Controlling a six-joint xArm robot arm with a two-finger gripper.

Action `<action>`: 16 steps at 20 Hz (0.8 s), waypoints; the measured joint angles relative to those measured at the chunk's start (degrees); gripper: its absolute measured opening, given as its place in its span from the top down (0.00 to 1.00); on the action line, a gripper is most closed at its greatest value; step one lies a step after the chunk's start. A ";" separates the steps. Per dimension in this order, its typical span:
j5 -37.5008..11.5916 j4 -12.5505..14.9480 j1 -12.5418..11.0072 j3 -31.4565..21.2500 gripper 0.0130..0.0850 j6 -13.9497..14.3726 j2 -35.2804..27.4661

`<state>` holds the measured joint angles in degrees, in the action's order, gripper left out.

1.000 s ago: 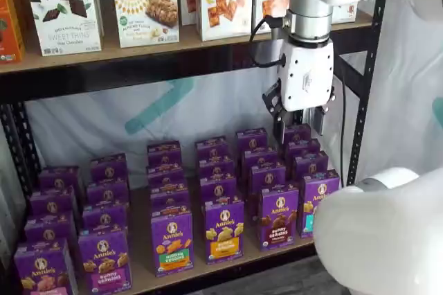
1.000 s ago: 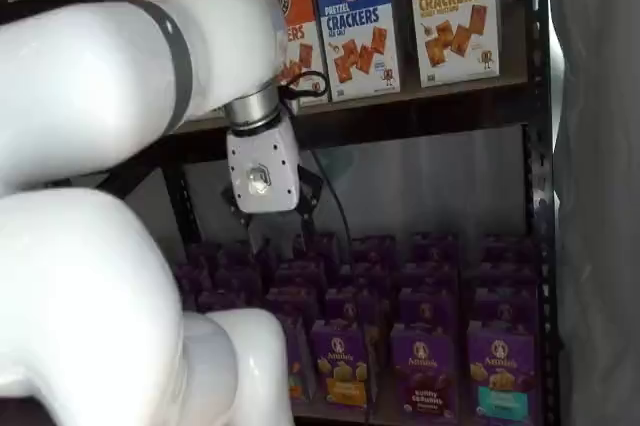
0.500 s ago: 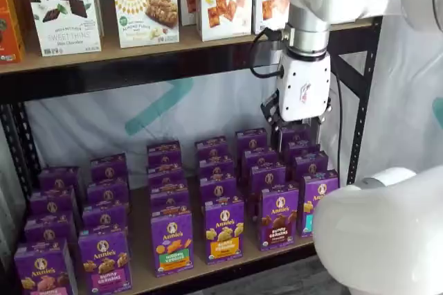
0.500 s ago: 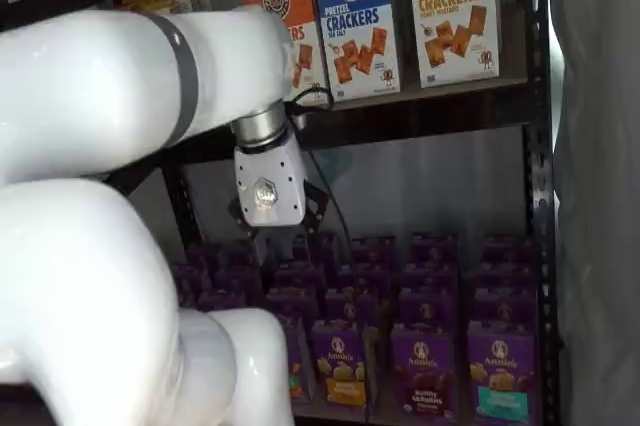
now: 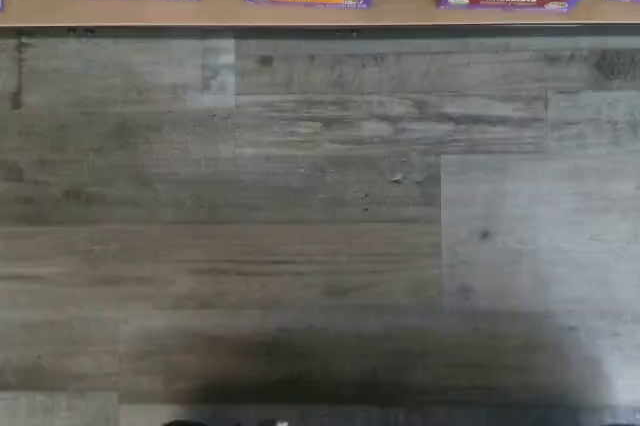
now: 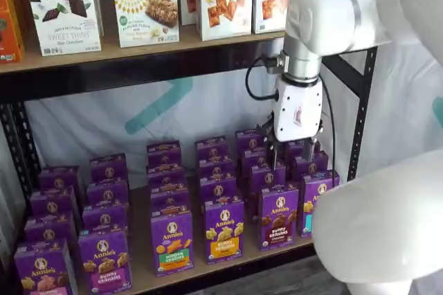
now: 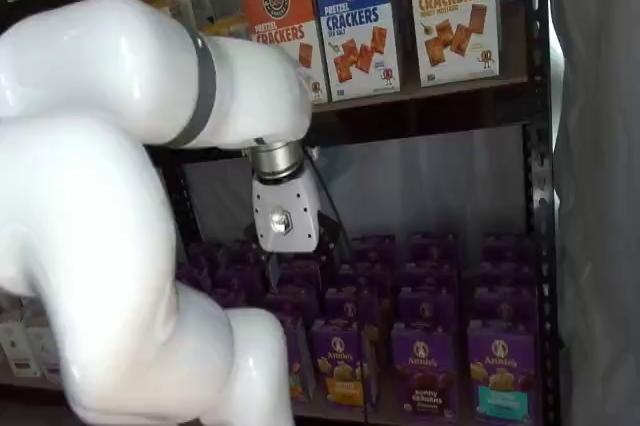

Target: Pick up the purple box with a brown patch in the center, on the bottom shelf, the fifth box from the left

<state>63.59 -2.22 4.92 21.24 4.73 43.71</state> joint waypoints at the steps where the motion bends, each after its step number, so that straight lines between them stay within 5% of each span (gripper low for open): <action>1: -1.16 0.05 -0.14 -0.28 0.00 -0.17 -0.84; 16: -23.28 -0.06 -3.94 -1.95 0.00 -4.83 -21.87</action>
<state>40.31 -2.28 0.98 19.30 -0.10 21.84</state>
